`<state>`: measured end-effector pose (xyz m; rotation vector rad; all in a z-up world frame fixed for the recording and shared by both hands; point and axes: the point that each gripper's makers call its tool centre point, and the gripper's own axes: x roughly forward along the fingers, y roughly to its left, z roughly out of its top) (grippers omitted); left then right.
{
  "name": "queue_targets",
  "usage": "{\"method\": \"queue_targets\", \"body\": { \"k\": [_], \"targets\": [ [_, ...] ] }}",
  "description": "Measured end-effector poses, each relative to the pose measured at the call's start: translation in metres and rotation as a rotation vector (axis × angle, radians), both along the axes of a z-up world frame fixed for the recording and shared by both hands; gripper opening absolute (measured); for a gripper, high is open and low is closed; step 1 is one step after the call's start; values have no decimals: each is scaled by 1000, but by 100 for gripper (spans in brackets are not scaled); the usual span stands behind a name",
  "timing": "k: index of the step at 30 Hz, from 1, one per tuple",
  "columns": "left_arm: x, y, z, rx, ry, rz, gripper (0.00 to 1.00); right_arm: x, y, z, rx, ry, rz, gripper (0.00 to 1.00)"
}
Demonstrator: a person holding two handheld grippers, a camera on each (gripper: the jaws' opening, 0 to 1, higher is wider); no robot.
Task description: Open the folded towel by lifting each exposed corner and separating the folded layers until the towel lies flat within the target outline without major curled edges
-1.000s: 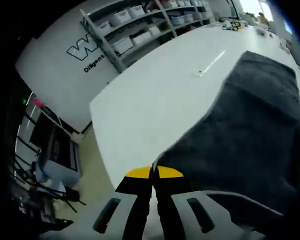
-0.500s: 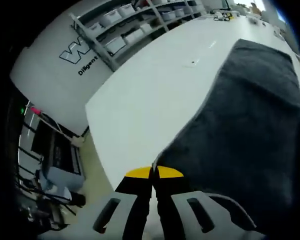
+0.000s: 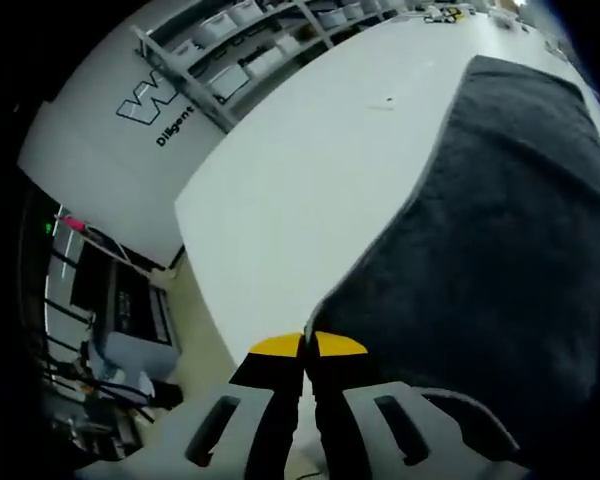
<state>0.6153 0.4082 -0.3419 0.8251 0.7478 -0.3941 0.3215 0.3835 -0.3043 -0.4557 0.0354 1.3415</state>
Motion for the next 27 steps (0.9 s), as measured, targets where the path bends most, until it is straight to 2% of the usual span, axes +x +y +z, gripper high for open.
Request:
{"method": "queue_targets", "body": {
  "k": [5,12,14,25,27],
  "targets": [
    [2,2,1,19,0,3,2,-1,6,-3,3,-18,20,0],
    [1,7,-2,104,8,-25,2,-4,10,-4,11,-16,35,0],
    [0,7,-7,153,20,-48,3,-3,11,-8,9,-12,35,0],
    [-1,9,-32,260,56,-77,3,-10,21,-29,-15,-5,53,0],
    [0,12,-34,277,59,-82,3,-14,25,-31,-19,-19,63,0]
  ]
}}
